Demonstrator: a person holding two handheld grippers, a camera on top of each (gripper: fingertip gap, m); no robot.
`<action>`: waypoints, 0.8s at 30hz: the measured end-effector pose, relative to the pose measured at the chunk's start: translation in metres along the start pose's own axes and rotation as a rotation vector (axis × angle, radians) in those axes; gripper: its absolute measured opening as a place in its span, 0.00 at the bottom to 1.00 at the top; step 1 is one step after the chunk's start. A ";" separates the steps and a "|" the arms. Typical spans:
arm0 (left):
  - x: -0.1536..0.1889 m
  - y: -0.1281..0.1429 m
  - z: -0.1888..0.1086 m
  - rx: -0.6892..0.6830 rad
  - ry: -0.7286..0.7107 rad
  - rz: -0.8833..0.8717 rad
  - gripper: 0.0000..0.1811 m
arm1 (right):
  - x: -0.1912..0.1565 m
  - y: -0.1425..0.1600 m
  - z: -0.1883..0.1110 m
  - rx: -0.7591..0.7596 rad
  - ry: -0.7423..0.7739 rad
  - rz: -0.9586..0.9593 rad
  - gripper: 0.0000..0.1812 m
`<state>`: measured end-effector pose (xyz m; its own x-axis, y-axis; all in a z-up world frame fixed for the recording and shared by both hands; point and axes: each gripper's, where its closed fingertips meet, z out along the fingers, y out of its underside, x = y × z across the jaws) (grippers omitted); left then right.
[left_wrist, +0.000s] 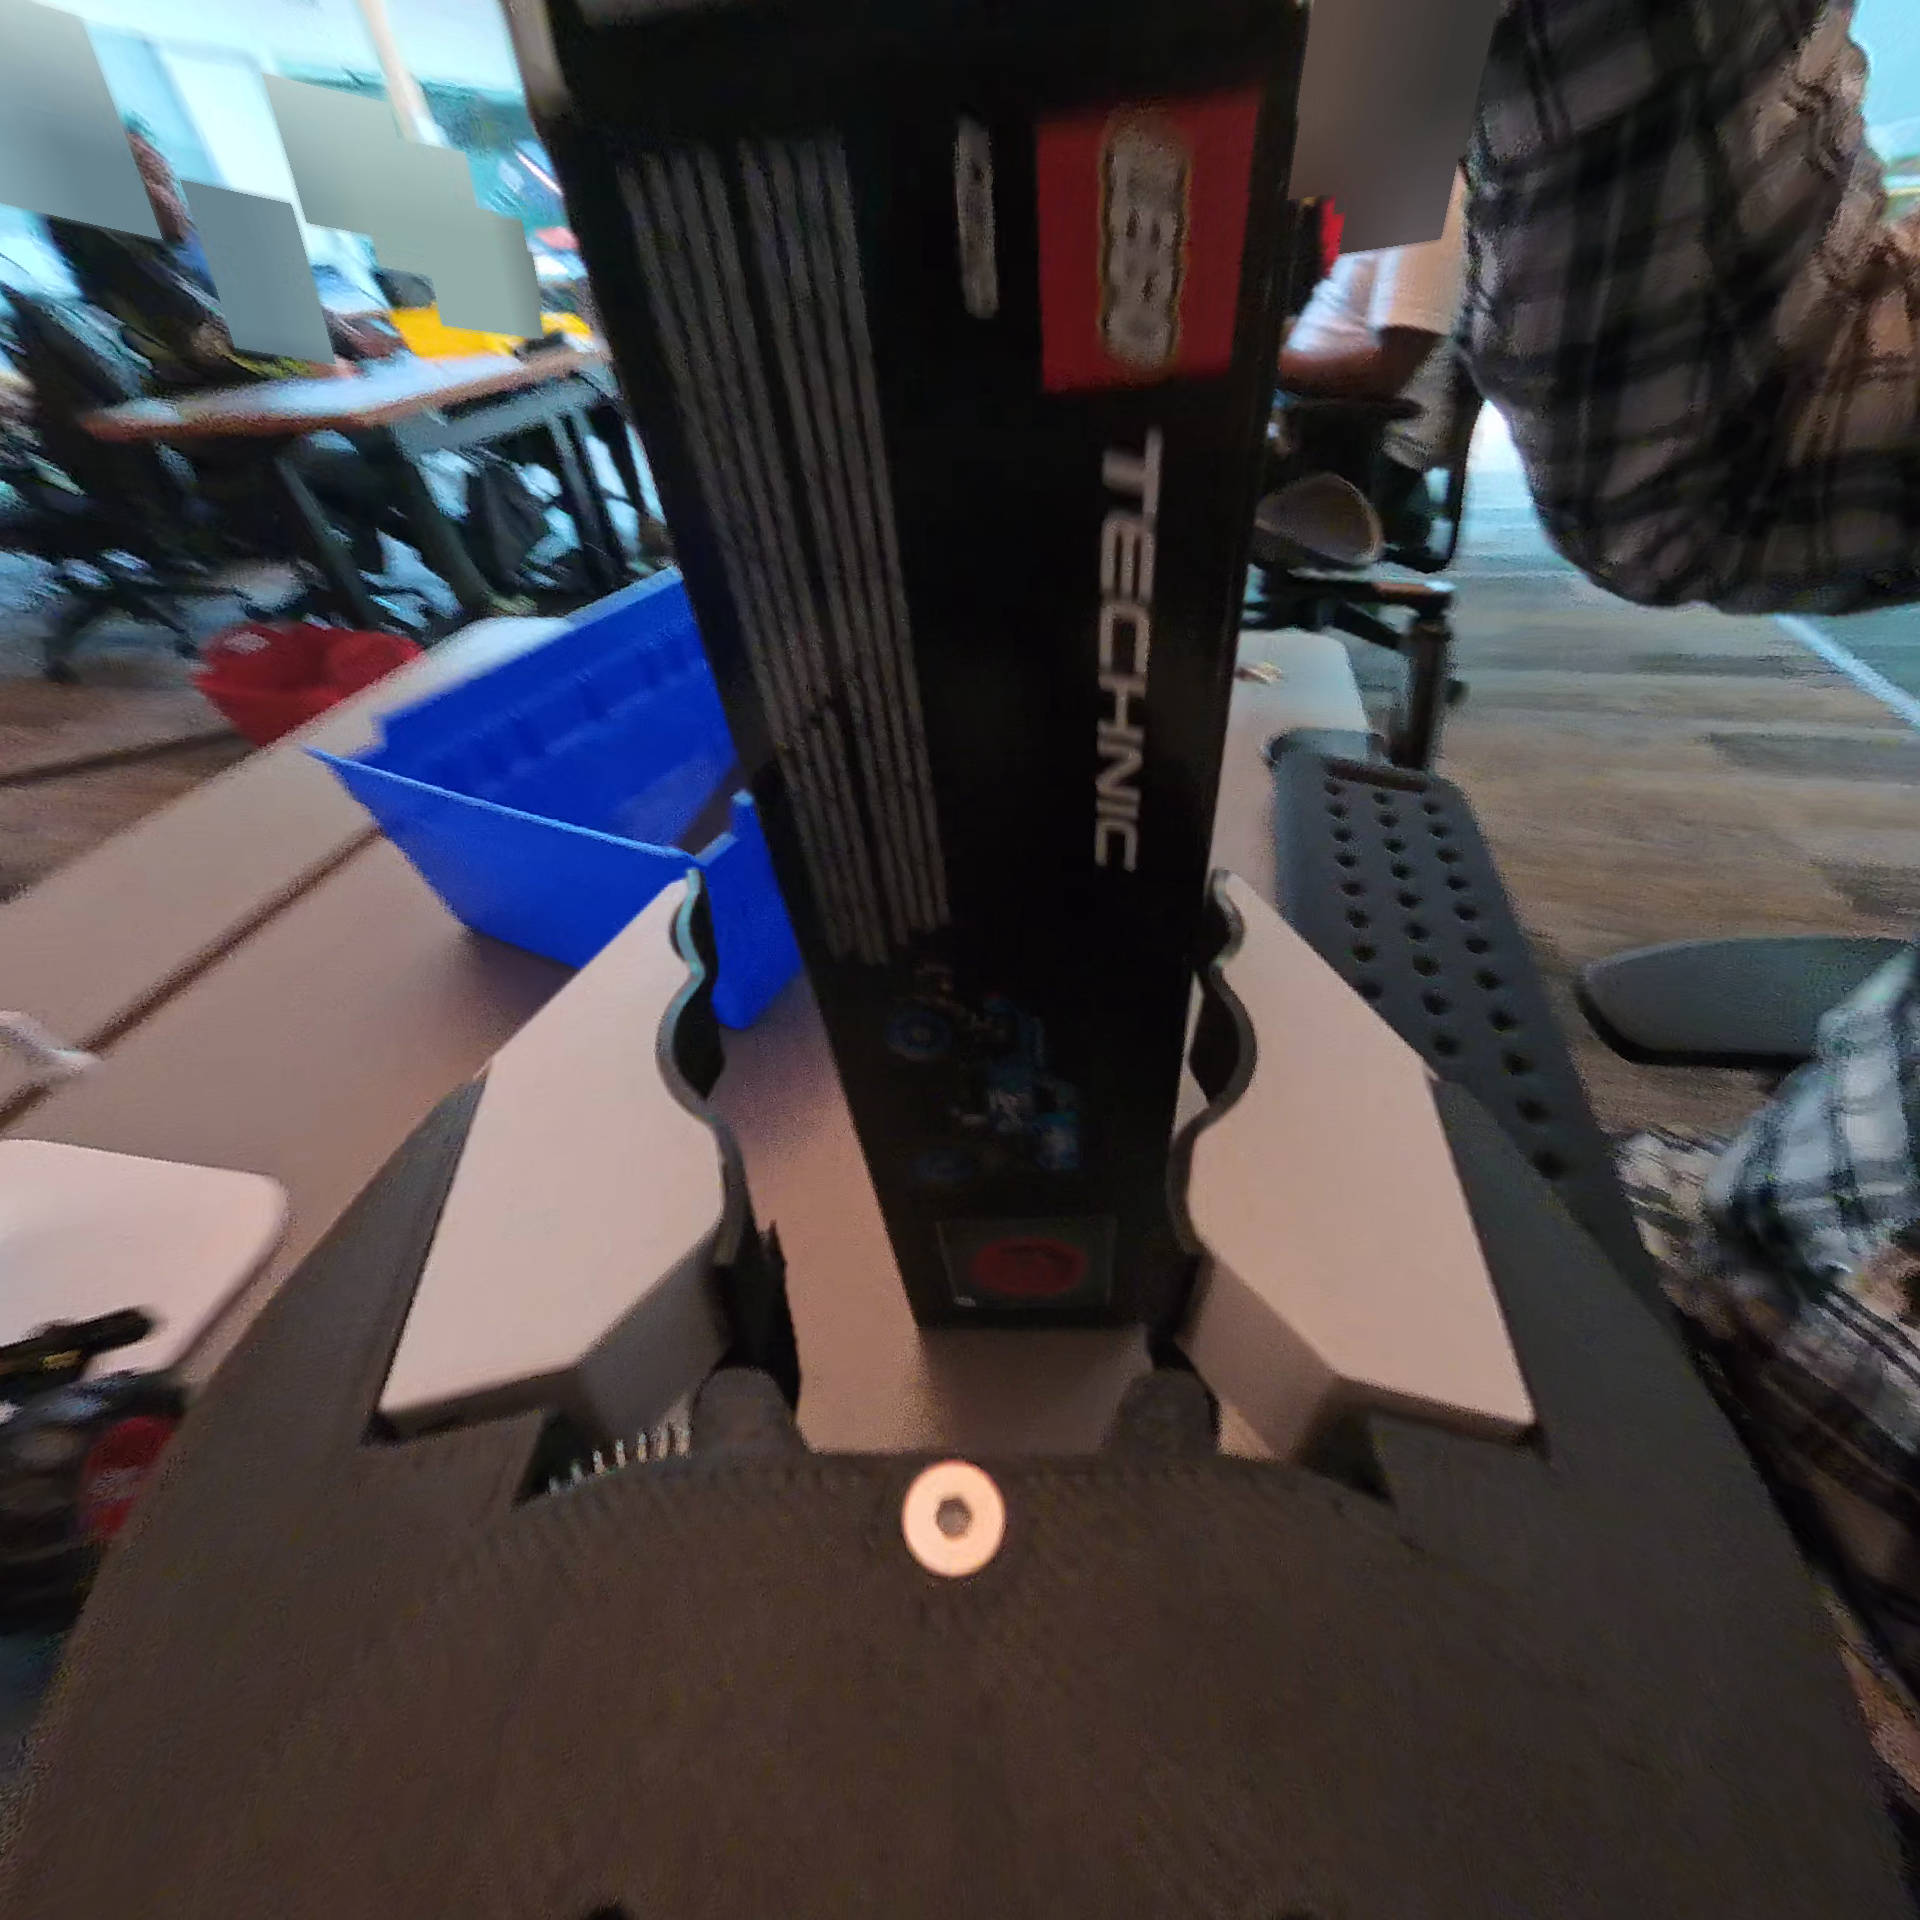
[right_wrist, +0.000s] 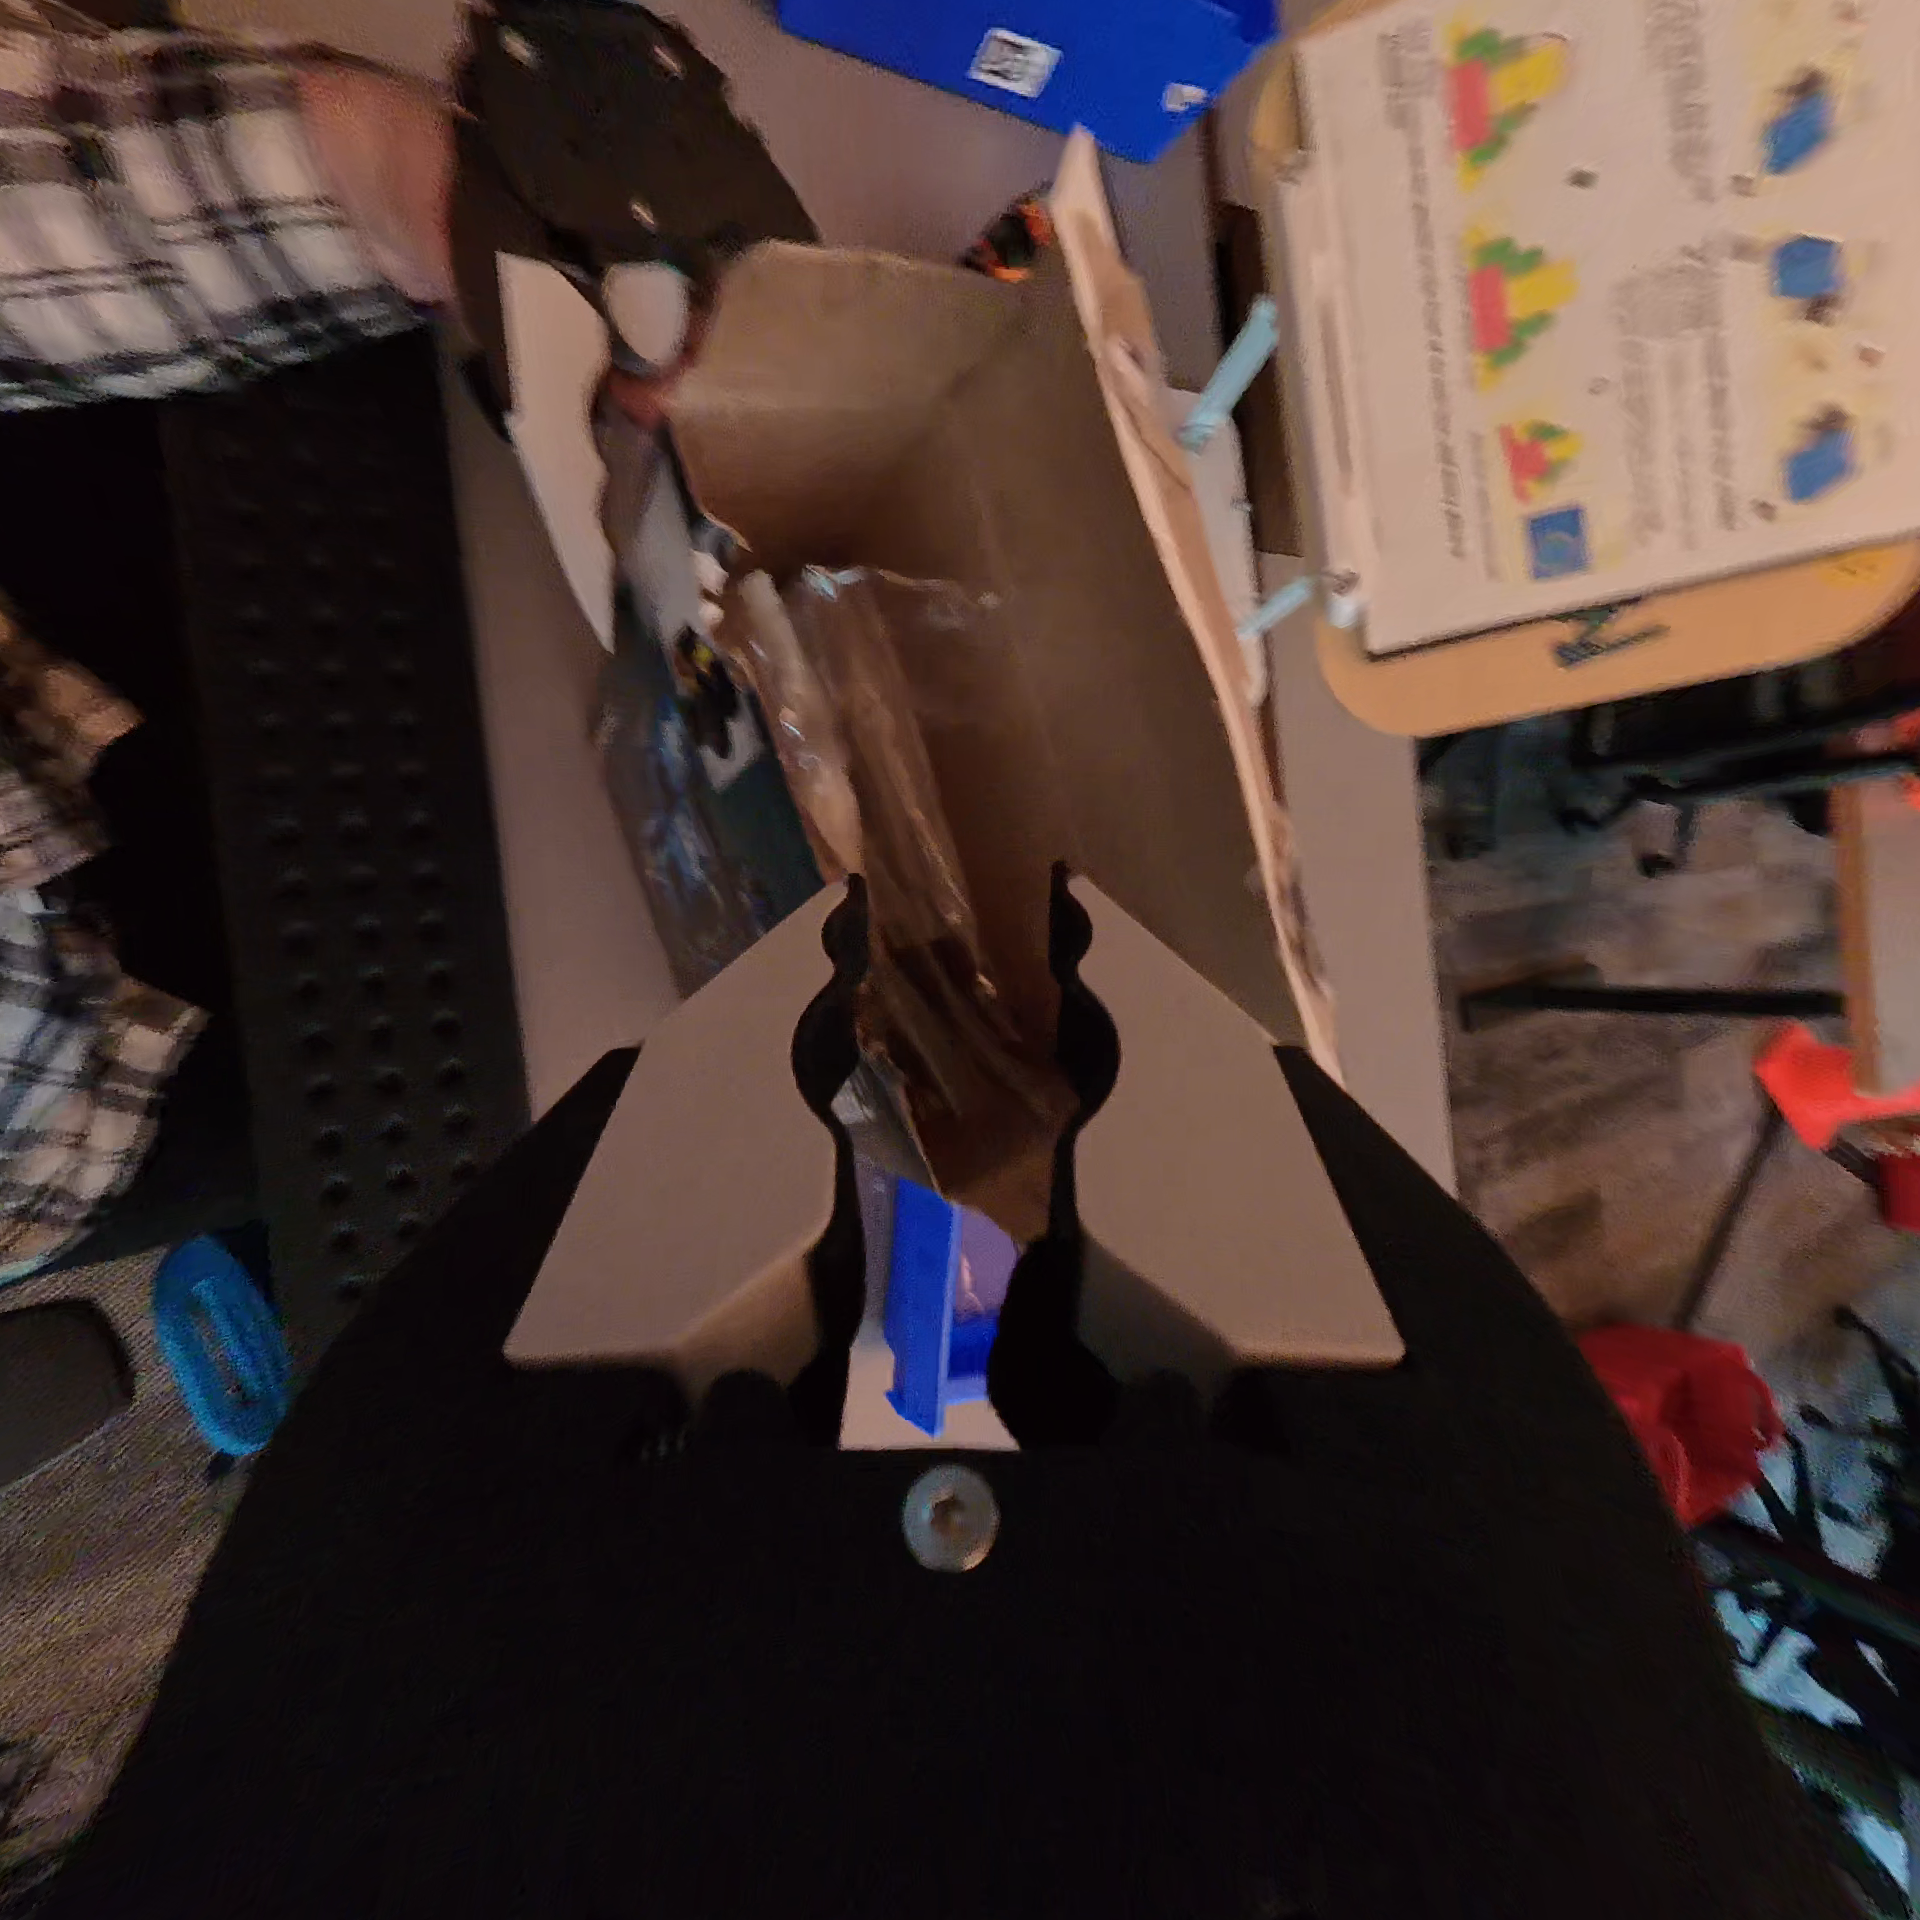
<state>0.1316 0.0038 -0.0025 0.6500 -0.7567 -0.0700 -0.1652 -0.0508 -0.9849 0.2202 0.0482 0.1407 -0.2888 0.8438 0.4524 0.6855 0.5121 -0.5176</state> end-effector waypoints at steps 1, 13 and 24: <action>-0.002 -0.011 -0.007 0.031 -0.046 0.036 0.51 | 0.003 0.003 -0.009 0.034 0.032 0.015 0.18; 0.025 -0.091 -0.007 0.056 -0.220 0.407 0.42 | 0.029 0.060 -0.010 0.397 0.095 0.276 0.32; 0.019 -0.092 0.014 0.017 -0.200 0.398 0.33 | 0.026 0.048 -0.016 0.625 0.057 0.259 0.19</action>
<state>0.1695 0.0026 0.0849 0.6694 -0.5738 -0.4718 -0.4206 0.2308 -0.8774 0.2564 0.0918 0.1395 -0.1199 0.9508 0.2858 0.2075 0.3055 -0.9293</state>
